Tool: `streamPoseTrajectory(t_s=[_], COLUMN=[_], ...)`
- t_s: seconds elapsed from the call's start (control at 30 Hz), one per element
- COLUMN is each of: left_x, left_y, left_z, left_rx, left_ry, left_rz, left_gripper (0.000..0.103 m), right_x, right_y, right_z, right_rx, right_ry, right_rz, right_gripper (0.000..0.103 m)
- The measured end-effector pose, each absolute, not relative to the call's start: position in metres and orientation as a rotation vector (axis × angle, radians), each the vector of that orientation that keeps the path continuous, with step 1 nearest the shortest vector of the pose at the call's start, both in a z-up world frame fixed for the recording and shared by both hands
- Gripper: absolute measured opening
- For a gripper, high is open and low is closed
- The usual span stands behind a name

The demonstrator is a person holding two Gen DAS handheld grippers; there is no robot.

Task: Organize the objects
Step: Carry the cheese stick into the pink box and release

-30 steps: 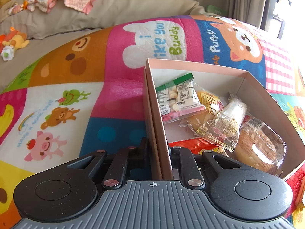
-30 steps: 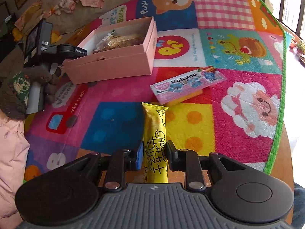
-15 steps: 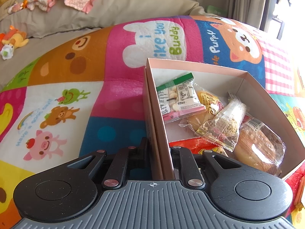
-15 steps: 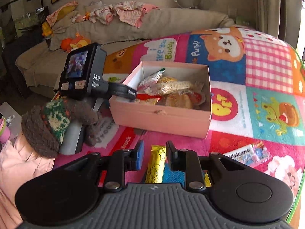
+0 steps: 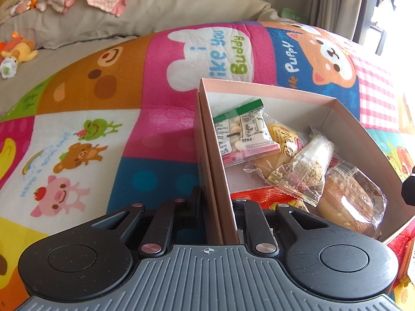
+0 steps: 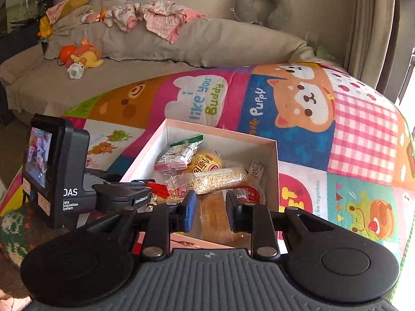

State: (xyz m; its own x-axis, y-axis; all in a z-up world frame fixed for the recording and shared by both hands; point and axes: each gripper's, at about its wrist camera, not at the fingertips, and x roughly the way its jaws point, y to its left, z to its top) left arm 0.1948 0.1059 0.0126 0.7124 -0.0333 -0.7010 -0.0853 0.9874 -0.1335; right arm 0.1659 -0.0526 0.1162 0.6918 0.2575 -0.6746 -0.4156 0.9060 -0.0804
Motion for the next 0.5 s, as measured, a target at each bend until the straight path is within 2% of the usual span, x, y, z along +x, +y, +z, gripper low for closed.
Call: streamPoseTrajectory(t_s=[0.27, 0.3, 0.33, 0.4, 0.5], left_x=[0.195, 0.195, 0.195, 0.195, 0.194], left_y=[0.106, 0.106, 0.106, 0.106, 0.106], left_z=[0.013, 0.012, 0.012, 0.012, 0.012], left_rx=[-0.159, -0.159, -0.158, -0.158, -0.158], left_ry=[0.778, 0.778, 0.778, 0.778, 0.778], left_rz=[0.029, 0.03, 0.03, 0.029, 0.029], left_gripper=[0.016, 0.016, 0.016, 0.016, 0.016], right_x=[0.147, 0.139, 0.131, 0.117, 0.098], right_y=[-0.076, -0.083, -0.091, -0.105, -0.114], right_z=[0.107, 0.106, 0.106, 0.1, 0.076], right_rx=[-0.222, -0.212, -0.196, -0.166, -0.171], right_ry=[0.737, 0.739, 0.749, 0.78, 0.88], right_rz=[0.378, 0.386, 0.396, 0.428, 0.456], right_gripper=[0.025, 0.032, 0.042, 0.053, 0.053])
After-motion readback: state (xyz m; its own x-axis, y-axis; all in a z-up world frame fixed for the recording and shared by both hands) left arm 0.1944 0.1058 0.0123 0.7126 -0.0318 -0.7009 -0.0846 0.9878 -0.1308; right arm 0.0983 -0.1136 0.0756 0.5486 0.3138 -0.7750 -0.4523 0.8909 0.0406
